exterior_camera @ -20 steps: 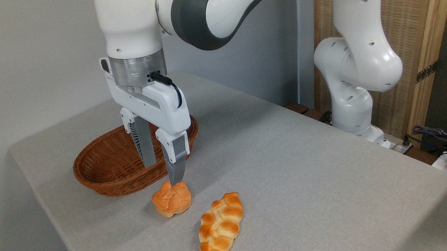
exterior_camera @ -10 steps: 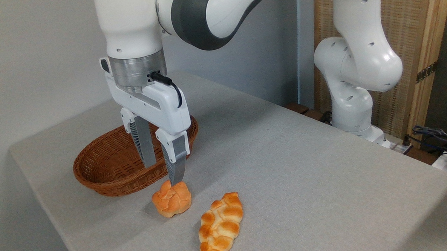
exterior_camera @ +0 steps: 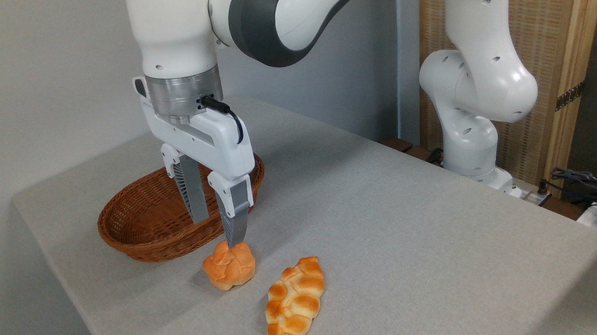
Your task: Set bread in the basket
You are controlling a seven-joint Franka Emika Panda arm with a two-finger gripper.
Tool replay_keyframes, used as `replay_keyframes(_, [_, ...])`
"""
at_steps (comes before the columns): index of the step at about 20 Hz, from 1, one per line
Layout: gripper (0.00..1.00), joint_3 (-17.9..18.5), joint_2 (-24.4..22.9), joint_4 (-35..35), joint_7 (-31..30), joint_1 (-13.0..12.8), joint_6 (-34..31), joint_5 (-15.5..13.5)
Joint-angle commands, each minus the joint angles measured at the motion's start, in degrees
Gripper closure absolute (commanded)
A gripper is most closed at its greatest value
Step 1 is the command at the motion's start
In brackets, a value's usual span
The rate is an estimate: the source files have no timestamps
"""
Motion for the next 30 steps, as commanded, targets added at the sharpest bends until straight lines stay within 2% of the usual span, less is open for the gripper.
replay_keyframes(1, [0.00, 0.54, -0.52, 0.33, -0.57, -0.34, -0.41, -0.48])
replay_keyframes(9, [0.00, 0.63, -0.52, 0.59, -0.66, -0.25, -0.41, -0.57])
replay_keyframes(11, [0.00, 2.03, -0.52, 1.29, -0.49, -0.25, -0.58, -1.35])
replay_keyframes(16, [0.00, 2.65, -0.52, 0.59, -0.57, -0.34, -1.64, -1.10])
replay_keyframes(24, [0.00, 9.23, -0.17, -3.98, 0.74, -0.25, -2.16, -0.48])
replay_keyframes(30, [0.00, 10.29, 1.76, -5.56, 2.15, -0.07, -1.46, -0.74])
